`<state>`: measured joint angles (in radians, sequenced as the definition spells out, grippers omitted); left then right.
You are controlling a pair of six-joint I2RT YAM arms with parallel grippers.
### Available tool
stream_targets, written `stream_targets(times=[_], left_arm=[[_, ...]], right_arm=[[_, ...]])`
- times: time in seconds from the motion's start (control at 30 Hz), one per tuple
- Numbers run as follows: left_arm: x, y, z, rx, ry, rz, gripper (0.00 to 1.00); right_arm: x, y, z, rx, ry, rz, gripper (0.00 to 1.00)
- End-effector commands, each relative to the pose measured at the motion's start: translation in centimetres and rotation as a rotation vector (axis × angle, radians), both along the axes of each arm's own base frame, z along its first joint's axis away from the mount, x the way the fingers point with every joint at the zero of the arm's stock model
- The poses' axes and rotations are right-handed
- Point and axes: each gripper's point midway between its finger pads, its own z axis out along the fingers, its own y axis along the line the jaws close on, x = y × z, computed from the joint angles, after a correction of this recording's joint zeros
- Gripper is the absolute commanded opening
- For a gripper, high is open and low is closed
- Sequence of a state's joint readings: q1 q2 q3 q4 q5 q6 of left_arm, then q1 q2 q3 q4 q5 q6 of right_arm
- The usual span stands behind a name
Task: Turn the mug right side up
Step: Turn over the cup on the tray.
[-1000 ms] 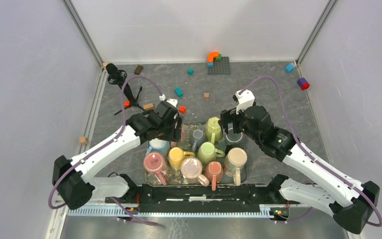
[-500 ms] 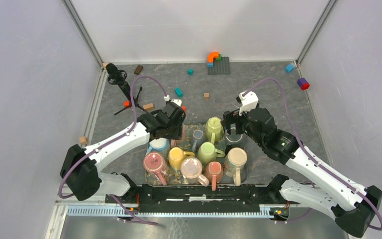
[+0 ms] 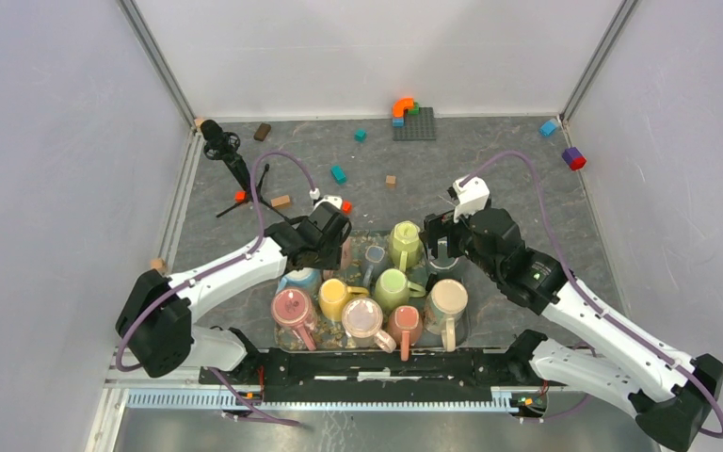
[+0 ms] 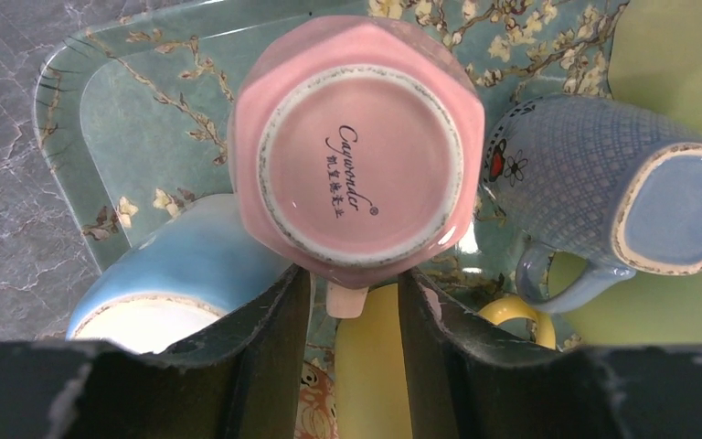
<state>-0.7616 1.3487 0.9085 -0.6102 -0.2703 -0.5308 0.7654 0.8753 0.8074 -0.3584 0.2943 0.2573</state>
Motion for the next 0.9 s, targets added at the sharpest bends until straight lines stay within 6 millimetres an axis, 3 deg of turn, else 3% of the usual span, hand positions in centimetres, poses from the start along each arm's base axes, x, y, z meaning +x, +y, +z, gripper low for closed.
stream_targets(times=[0.0, 0.47, 0.67, 0.87], left_arm=[[1.2, -0.1, -0.1, -0.004, -0.056, 0.047, 0.47], [1.7, 0.0, -1.9, 0.029, -0.062, 0.048, 0.42], [2.1, -0.2, -1.5, 0.040, -0.092, 0.047, 0.23], [3.0, -0.7, 1.4, 0.005, -0.185, 0.038, 0.07]], right_arm=[[0.0, 0.3, 1.4, 0.045, -0.045, 0.010, 0.98], [0.0, 0.3, 0.8, 0.044, -0.043, 0.014, 0.98], [-0.1, 0.2, 0.9, 0.049, -0.048, 0.012, 0.98], [-0.1, 0.2, 0.8, 0.053, -0.049, 0.011, 0.98]])
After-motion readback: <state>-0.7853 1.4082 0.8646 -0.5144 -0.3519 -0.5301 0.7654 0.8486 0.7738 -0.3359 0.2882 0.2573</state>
